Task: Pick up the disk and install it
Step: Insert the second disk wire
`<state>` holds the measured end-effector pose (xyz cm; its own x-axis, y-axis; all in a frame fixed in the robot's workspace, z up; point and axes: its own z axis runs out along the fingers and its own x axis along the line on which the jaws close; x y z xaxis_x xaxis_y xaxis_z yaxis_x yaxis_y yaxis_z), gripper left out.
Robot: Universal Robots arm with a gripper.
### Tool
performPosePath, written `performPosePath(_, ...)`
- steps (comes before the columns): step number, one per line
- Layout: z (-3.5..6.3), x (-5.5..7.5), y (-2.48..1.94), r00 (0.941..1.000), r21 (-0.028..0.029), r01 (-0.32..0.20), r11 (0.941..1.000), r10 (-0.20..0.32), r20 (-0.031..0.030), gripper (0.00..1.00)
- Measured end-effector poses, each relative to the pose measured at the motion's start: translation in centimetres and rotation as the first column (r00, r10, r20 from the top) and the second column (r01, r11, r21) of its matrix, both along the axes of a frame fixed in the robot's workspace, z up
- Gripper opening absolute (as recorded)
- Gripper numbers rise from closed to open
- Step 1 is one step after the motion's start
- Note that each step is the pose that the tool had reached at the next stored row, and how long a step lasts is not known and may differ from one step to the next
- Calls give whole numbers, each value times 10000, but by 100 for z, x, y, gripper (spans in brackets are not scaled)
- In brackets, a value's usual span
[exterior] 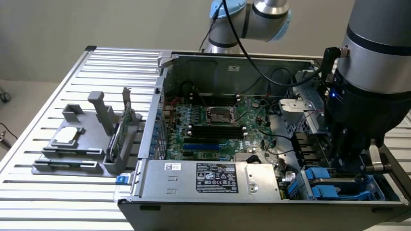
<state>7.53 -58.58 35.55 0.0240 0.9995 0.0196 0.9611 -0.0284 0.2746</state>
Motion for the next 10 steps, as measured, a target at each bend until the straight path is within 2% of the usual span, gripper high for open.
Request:
performPosePath(6,41,-104,7,10000,-2,-8,10000,8,0,25)
performPosePath(10,50,-130,11,10000,1,-8,10000,8,0,11)
